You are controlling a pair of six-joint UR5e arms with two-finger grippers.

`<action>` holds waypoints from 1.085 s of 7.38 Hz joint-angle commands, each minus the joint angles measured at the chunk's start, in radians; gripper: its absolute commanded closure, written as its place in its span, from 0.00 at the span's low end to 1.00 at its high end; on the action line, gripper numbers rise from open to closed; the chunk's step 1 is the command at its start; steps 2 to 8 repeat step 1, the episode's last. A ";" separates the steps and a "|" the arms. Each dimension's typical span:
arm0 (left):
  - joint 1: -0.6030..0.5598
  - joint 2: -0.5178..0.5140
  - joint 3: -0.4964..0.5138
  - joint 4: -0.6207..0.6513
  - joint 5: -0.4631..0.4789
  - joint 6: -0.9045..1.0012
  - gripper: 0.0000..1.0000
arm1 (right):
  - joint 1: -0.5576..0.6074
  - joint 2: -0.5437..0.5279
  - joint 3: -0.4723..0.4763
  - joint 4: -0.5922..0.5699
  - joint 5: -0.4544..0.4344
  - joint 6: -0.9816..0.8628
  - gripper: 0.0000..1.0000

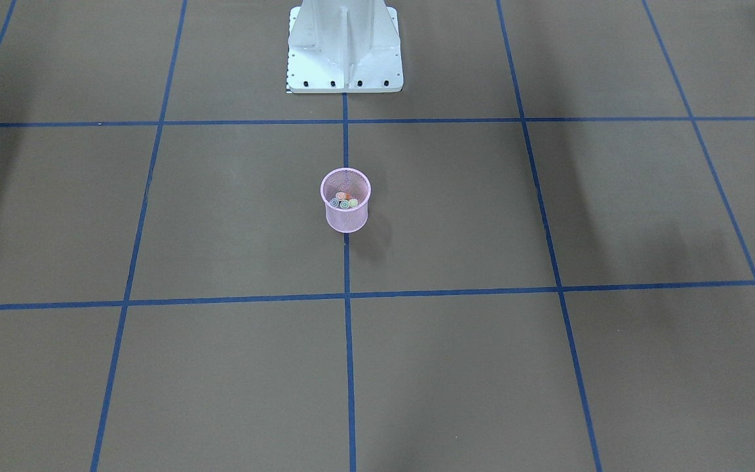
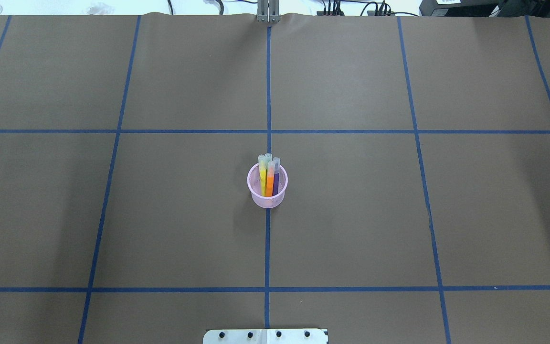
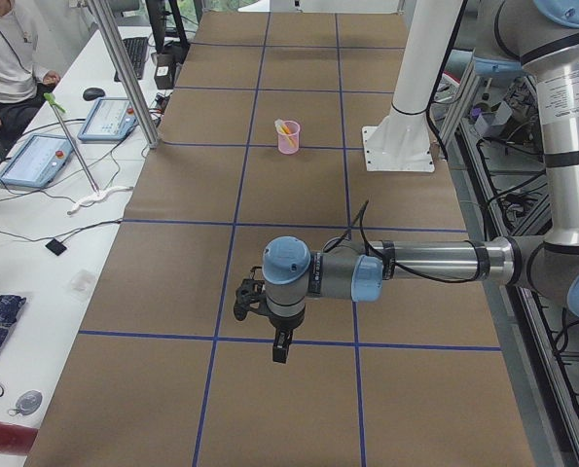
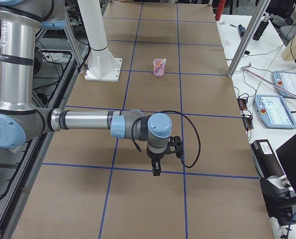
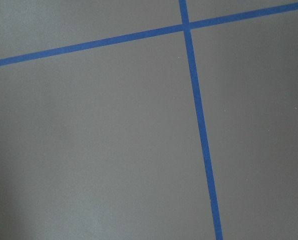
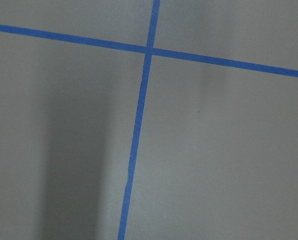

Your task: Collect pens into pen holder

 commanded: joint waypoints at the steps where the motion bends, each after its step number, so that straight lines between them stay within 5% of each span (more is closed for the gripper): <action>1: 0.000 -0.001 0.003 0.000 0.000 -0.003 0.00 | 0.000 0.000 0.000 0.000 0.000 0.000 0.00; 8: 0.000 -0.001 0.003 0.000 0.000 -0.003 0.00 | 0.000 0.000 0.000 0.000 0.000 0.000 0.00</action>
